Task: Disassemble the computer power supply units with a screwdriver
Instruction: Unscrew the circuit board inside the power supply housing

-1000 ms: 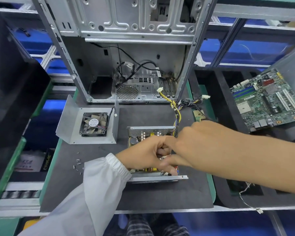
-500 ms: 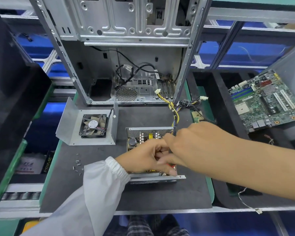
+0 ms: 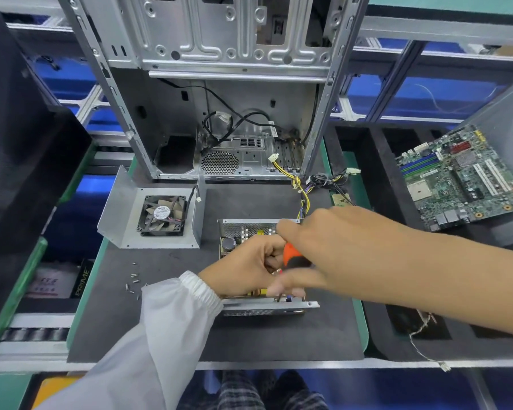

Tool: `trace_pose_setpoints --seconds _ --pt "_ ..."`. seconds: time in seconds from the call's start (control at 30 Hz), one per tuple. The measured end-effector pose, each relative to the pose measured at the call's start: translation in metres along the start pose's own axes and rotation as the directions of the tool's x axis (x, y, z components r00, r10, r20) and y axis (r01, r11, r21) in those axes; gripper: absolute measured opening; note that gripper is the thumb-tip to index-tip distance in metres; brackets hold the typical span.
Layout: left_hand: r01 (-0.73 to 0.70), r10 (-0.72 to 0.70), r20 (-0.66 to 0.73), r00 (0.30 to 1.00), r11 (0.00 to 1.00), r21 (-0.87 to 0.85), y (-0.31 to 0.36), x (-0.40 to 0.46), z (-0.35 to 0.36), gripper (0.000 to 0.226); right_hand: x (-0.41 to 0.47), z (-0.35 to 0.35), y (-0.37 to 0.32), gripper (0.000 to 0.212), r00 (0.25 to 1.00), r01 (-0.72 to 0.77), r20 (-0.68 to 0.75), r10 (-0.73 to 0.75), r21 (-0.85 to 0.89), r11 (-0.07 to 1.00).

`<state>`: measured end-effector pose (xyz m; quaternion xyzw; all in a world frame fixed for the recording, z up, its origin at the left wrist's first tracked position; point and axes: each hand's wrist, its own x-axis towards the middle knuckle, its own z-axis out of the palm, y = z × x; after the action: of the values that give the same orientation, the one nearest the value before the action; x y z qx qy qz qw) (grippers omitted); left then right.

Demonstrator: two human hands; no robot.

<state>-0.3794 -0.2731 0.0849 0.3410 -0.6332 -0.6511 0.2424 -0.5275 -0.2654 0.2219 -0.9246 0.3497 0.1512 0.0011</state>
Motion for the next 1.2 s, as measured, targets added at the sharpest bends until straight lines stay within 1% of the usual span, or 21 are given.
trace_pose_setpoints --seconds 0.07,0.13,0.17,0.2,0.27,0.33,0.37,0.4,0.47,0.53,0.57,0.63,0.73,0.8,0.83,0.9,0.97,1.0,1.07,1.13,1.2 --pt "0.023 -0.022 0.036 0.999 1.0 -0.019 0.001 0.001 -0.001 0.027 -0.003 -0.001 -0.002 0.045 1.0 -0.01 0.006 0.01 -0.079 0.997" --pt "0.045 -0.042 0.079 0.996 0.998 -0.036 0.001 0.0 -0.008 0.035 -0.003 -0.001 -0.003 0.028 1.0 0.026 0.001 -0.026 -0.03 0.999" --pt "0.041 -0.038 0.104 0.994 0.999 -0.027 0.001 0.0 -0.012 0.036 -0.003 0.001 -0.001 0.021 0.998 0.044 0.043 -0.045 0.013 0.999" --pt "0.034 -0.032 0.117 0.993 0.999 -0.015 0.001 -0.001 -0.014 0.032 -0.003 0.004 0.002 0.02 0.993 0.07 0.087 -0.076 0.074 0.995" --pt "0.026 -0.026 0.118 0.993 1.0 0.007 0.001 -0.002 -0.015 0.022 -0.003 0.005 0.006 0.03 0.977 0.14 0.141 -0.158 0.131 0.981" --pt "0.045 -0.044 0.092 0.995 0.999 -0.003 0.001 -0.001 -0.012 0.026 -0.004 0.001 0.008 0.032 0.969 0.146 0.159 -0.19 0.254 0.956" --pt "0.047 -0.046 0.08 0.996 0.999 -0.014 0.001 -0.001 -0.01 0.028 -0.004 -0.002 0.009 0.034 0.977 0.112 0.142 -0.159 0.291 0.95" --pt "0.041 -0.039 0.074 0.997 0.999 -0.018 0.0 0.0 -0.007 0.029 -0.004 -0.003 0.009 0.042 0.989 0.053 0.119 -0.09 0.281 0.958" --pt "0.029 -0.028 0.086 0.996 0.999 -0.013 0.0 0.002 -0.005 0.029 -0.002 -0.002 0.006 0.055 0.996 -0.038 0.083 0.029 0.101 0.994" --pt "0.042 -0.036 0.12 0.992 0.998 -0.048 0.001 0.002 -0.009 0.026 0.0 0.004 0.002 0.043 0.999 -0.009 0.039 0.008 0.003 1.0" --pt "0.059 -0.051 0.124 0.991 0.996 -0.061 0.001 0.001 -0.013 0.025 0.0 0.005 0.003 0.033 0.999 0.027 0.03 -0.028 0.027 0.999" --pt "0.071 -0.064 0.113 0.992 0.996 -0.061 -0.002 -0.001 -0.022 0.035 0.0 0.0 0.005 0.015 0.993 0.086 0.073 -0.097 0.141 0.986" --pt "0.077 -0.074 0.116 0.991 0.997 -0.025 -0.002 -0.003 -0.024 0.048 0.001 -0.005 0.01 0.025 0.962 0.142 0.177 -0.206 0.318 0.937" --pt "0.078 -0.074 0.105 0.992 0.996 -0.037 -0.003 -0.001 -0.02 0.044 0.003 -0.008 0.009 0.027 0.967 0.121 0.152 -0.205 0.433 0.893" --pt "0.069 -0.065 0.085 0.994 0.997 -0.046 -0.003 0.0 -0.018 0.039 0.003 -0.008 0.009 0.031 0.981 0.071 0.135 -0.142 0.43 0.9" --pt "0.016 -0.014 0.069 0.998 0.999 -0.036 -0.002 0.001 -0.015 0.031 0.006 -0.009 0.007 0.048 0.994 -0.024 0.105 0.0 0.229 0.973" --pt "-0.011 0.016 0.105 0.994 0.999 -0.042 0.0 0.003 -0.016 0.033 0.009 -0.004 0.004 0.046 0.998 -0.036 0.054 0.033 0.05 0.998" --pt "-0.002 0.009 0.123 0.992 0.999 -0.051 0.0 0.003 -0.018 0.027 0.01 -0.003 0.004 0.039 0.999 -0.01 0.045 0.008 0.048 0.999" --pt "0.013 -0.005 0.145 0.989 0.999 -0.052 -0.001 0.002 -0.024 0.029 0.01 -0.003 0.008 0.018 0.994 0.044 0.09 -0.059 0.163 0.986" --pt "0.006 -0.001 0.157 0.988 1.0 -0.028 -0.004 0.002 -0.028 0.027 0.009 -0.004 0.014 0.025 0.976 0.086 0.171 -0.138 0.278 0.957" --pt "-0.002 0.004 0.148 0.989 1.0 -0.013 -0.005 0.002 -0.026 0.028 0.008 -0.006 0.015 0.029 0.964 0.089 0.198 -0.177 0.387 0.918"
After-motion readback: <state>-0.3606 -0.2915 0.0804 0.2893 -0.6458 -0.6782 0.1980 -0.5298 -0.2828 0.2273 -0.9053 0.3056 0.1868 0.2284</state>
